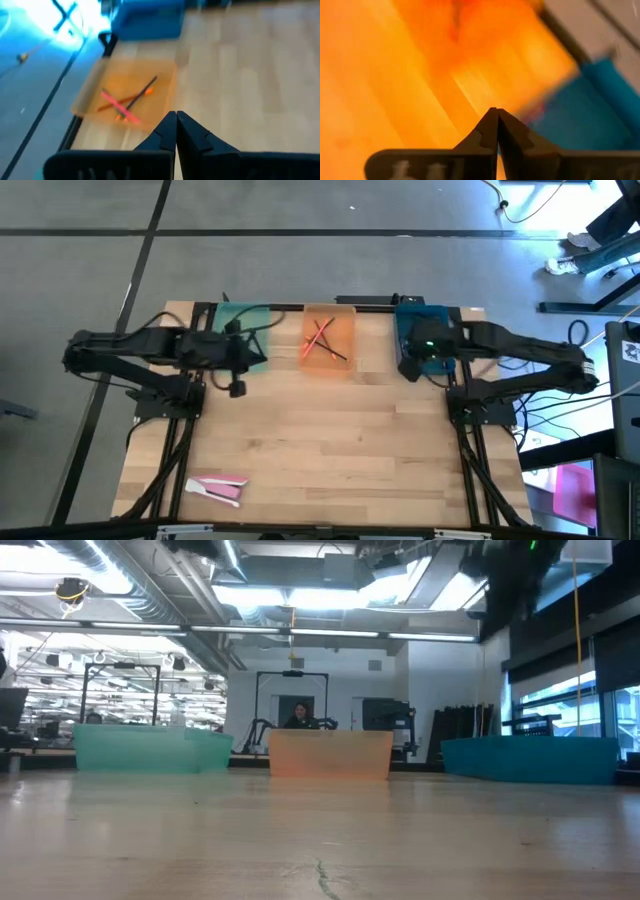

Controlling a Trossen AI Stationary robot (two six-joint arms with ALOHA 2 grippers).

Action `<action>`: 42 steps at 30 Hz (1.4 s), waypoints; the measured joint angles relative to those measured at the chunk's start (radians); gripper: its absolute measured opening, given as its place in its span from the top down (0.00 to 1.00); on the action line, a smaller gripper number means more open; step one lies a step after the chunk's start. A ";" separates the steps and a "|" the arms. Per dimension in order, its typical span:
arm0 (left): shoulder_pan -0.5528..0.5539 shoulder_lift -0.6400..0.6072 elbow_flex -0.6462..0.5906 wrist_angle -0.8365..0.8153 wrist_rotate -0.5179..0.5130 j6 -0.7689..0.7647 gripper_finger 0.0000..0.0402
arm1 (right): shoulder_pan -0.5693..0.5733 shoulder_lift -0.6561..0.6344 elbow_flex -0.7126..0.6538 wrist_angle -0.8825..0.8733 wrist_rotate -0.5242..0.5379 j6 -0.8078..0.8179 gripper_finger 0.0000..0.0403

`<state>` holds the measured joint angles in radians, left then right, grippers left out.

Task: Sort crayons/erasers/pens/pencils in bins
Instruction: Return to Home Position

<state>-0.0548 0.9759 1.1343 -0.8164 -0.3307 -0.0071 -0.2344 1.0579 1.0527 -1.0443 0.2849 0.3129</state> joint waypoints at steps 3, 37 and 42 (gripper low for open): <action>-0.024 -0.110 -0.097 0.110 0.003 0.013 1.00 | 0.091 -0.089 -0.029 0.170 0.002 -0.076 0.98; -0.026 -0.867 -0.897 0.749 0.078 0.095 1.00 | 0.230 -0.889 -0.823 0.995 -0.287 -0.295 0.98; -0.026 -0.901 -0.941 0.750 0.078 0.081 1.00 | 0.230 -0.973 -0.849 0.968 -0.287 -0.295 0.98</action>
<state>-0.0807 0.0744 0.1929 -0.0661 -0.2523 0.0743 -0.0040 0.0845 0.2041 -0.0761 -0.0021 0.0178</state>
